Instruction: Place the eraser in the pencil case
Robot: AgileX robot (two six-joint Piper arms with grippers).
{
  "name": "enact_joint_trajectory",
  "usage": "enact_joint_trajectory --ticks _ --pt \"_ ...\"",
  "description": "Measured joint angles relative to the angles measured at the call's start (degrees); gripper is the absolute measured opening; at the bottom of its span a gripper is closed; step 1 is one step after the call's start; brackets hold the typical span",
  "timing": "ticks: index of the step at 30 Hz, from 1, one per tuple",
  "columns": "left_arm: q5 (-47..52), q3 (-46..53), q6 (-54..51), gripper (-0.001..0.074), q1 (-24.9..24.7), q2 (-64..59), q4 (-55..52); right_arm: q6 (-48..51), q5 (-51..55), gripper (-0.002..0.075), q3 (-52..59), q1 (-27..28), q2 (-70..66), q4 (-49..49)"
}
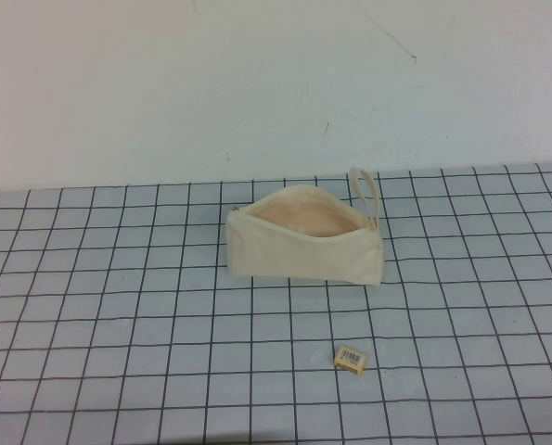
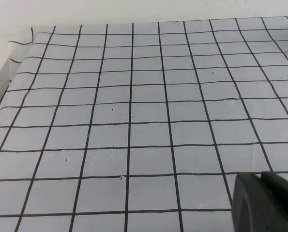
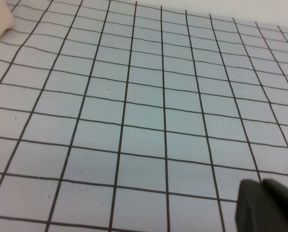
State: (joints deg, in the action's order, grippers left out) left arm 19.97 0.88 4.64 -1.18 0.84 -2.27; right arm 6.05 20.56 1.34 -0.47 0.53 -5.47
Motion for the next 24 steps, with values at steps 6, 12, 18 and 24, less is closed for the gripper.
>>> enact_joint_trajectory --ticks 6,12,18,24 --pt "0.0 0.0 0.0 -0.0001 0.0 0.0 0.0 0.0 0.0 -0.0001 0.0 0.0 0.0 0.0" --pt "0.0 0.0 0.0 -0.0001 0.0 0.0 0.0 0.0 0.0 -0.0001 0.0 0.0 0.0 -0.2" --pt "0.0 0.0 0.0 -0.0001 0.0 0.0 0.0 0.0 -4.9 -0.0001 0.3 0.0 0.0 -0.6" --pt "0.0 0.0 0.0 -0.0001 0.0 0.0 0.0 0.0 -27.5 -0.0001 0.3 0.0 0.0 -1.1"
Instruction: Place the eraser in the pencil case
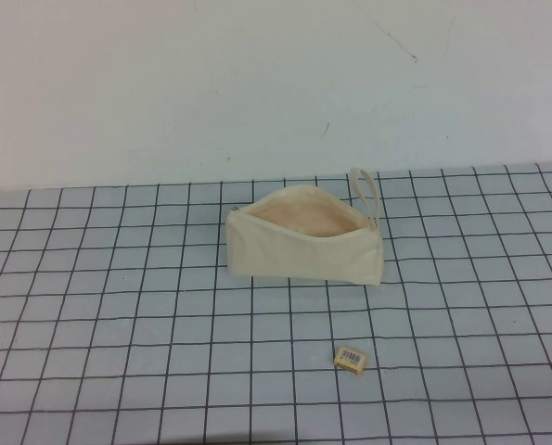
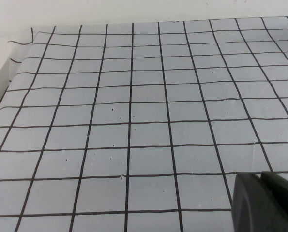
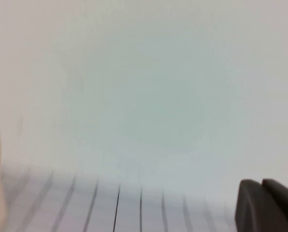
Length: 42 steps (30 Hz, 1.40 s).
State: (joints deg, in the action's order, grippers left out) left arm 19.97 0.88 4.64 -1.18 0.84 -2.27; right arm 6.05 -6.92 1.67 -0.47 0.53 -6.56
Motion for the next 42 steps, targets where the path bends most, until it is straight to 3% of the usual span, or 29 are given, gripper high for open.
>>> enact_joint_trajectory --ticks 4,9,17,25,30,34,38,42 --pt "0.0 0.0 0.0 -0.0001 0.0 0.0 0.0 0.0 -17.2 -0.0001 0.0 0.0 0.0 0.0" --pt "0.0 0.0 0.0 -0.0001 0.0 0.0 0.0 -0.2 -30.0 -0.0001 0.0 0.0 0.0 -0.1" --pt "0.0 0.0 0.0 -0.0001 0.0 0.0 0.0 -0.8 -29.8 -0.0001 -0.3 0.0 0.3 4.4" --pt "0.0 0.0 0.0 -0.0001 0.0 0.0 0.0 4.8 4.3 -0.0001 -19.3 0.0 -1.1 5.7" --pt "0.0 0.0 0.0 -0.0001 0.0 0.0 0.0 5.8 29.8 -0.0001 -34.6 0.0 -11.9 6.1" --pt "0.0 0.0 0.0 -0.0001 0.0 0.0 0.0 12.2 46.7 -0.0001 -41.8 0.0 -24.0 8.1" --pt "0.0 0.0 -0.1 -0.0001 0.0 0.0 0.0 26.8 55.4 -0.0001 -44.2 0.0 -39.3 13.0" --pt "0.0 0.0 -0.1 -0.0001 0.0 0.0 0.0 37.9 54.5 -0.0001 -44.2 -0.2 -50.7 19.9"
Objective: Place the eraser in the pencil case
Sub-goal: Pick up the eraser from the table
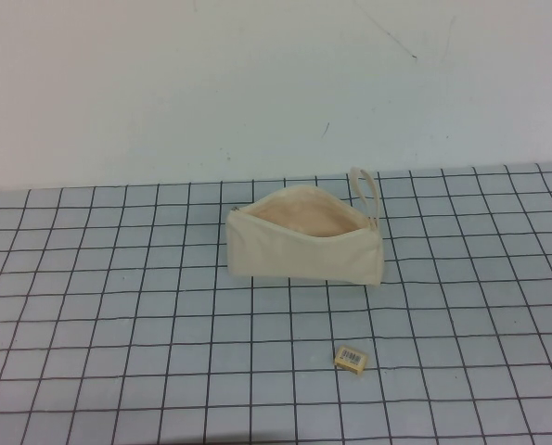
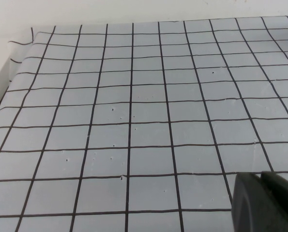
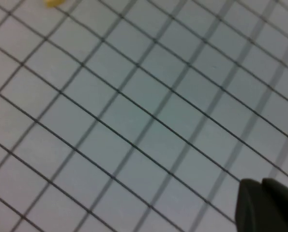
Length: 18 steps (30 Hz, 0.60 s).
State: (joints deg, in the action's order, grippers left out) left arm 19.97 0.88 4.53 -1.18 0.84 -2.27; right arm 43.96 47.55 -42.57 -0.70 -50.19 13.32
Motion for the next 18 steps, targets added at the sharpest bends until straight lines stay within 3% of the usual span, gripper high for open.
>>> enact_joint_trajectory --ticks 7,11,14,18 --pt "0.0 0.0 0.0 -0.0001 0.0 0.0 0.0 11.5 -13.5 0.0004 -1.9 -6.5 -17.2 10.1" --pt "0.0 0.0 0.0 -0.0001 0.0 0.0 0.0 14.4 -16.3 0.0051 -6.5 -11.4 -25.3 11.3" --pt "0.0 0.0 0.0 -0.0001 0.0 0.0 0.0 15.6 -16.5 0.0142 -11.5 -15.4 -32.1 11.7" --pt "0.0 0.0 0.0 -0.0001 0.0 0.0 0.0 16.6 -16.7 0.0324 -17.2 -20.4 -40.1 12.1"
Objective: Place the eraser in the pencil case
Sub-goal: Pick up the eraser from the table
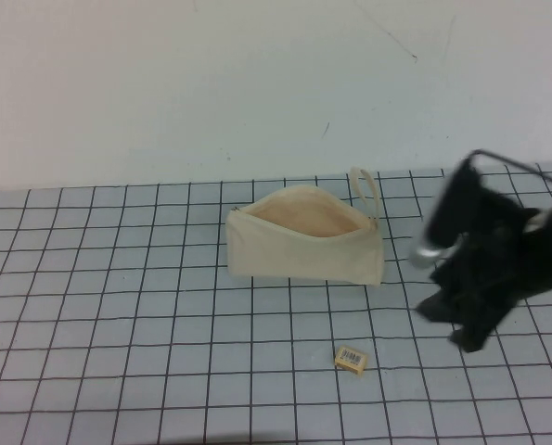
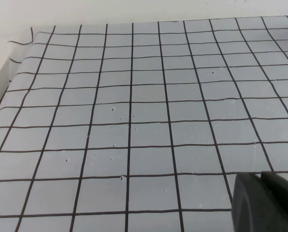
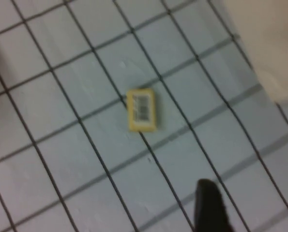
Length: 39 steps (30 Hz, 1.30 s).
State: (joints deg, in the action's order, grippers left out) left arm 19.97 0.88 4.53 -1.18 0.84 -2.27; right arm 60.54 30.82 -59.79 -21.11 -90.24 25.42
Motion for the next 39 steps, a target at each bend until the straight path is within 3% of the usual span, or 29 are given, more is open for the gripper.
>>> enact_joint_trajectory --ticks 3,6,10,24,28,34,39 --pt "0.0 0.0 0.0 -0.0001 0.0 0.0 0.0 2.3 -0.1 0.0422 -3.2 -3.7 -5.2 0.1" --pt "0.0 0.0 -0.1 -0.0001 0.0 0.0 0.0 5.4 -0.2 0.0455 -5.6 -7.0 -10.2 0.1" --pt "0.0 0.0 -0.1 -0.0001 0.0 0.0 0.0 6.2 -1.1 0.0464 -8.6 -9.2 -15.6 0.4" --pt "0.0 0.0 -0.1 -0.0001 0.0 0.0 0.0 6.8 -3.6 0.0463 -10.5 -9.2 -23.9 4.0" --pt "0.0 0.0 -0.1 -0.0001 0.0 0.0 0.0 6.8 -3.8 0.0418 -10.7 -9.2 -25.4 4.2" --pt "0.0 0.0 0.0 -0.0001 0.0 0.0 0.0 6.8 -3.3 0.0202 -11.2 -9.2 -25.7 4.5" --pt "0.0 0.0 0.0 -0.0001 0.0 0.0 0.0 6.9 0.0 0.0206 -13.1 -9.2 -26.0 4.5"
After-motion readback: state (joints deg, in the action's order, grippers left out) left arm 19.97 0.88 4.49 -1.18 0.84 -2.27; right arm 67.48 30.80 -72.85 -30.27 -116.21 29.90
